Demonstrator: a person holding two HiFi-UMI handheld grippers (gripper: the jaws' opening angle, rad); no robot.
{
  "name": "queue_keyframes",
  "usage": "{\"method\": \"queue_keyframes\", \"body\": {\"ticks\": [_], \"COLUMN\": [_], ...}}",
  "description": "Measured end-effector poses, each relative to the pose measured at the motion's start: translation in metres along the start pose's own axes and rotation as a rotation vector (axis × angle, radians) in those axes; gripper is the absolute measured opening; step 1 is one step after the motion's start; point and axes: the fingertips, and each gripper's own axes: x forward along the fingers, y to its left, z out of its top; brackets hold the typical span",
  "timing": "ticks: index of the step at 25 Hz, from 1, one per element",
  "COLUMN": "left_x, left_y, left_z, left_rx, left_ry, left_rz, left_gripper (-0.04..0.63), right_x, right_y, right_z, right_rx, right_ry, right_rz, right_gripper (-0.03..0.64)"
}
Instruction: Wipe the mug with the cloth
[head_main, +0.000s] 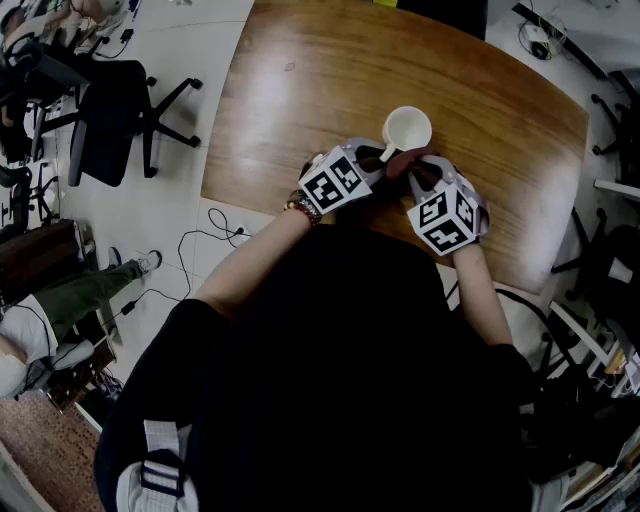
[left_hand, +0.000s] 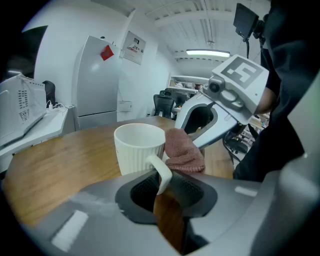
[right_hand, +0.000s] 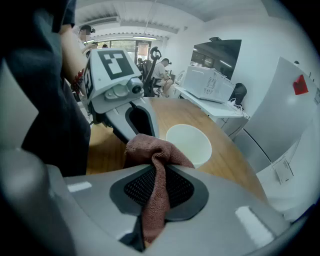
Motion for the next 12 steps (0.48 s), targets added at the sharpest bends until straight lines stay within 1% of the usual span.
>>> {"method": "queue_keyframes", "body": {"ticks": [3,6,12], "left_x": [0.000,0.000,-0.003], "left_y": [0.001,0.000,0.002], "left_z": [-0.001,0.001,0.001], "left_rx": [0.015,0.019,0.010], "left_ry": [0.006,0.004,-0.007], "left_rz": [0.001,0.002,-0.016], "left_gripper": [0.077,0.075,0.075], "right_x": [0.015,0.027,0.036], "right_y": [0.000,-0.001,-0.006], "right_z": [-0.015,-0.030,-0.035], "right_rx": [0.011,0.047,0.090], "right_ry": [0.043,0.064,0.076], "right_rz": [-0.002,-0.004,-0.003], "right_gripper": [0.054,0.054,0.054]}}
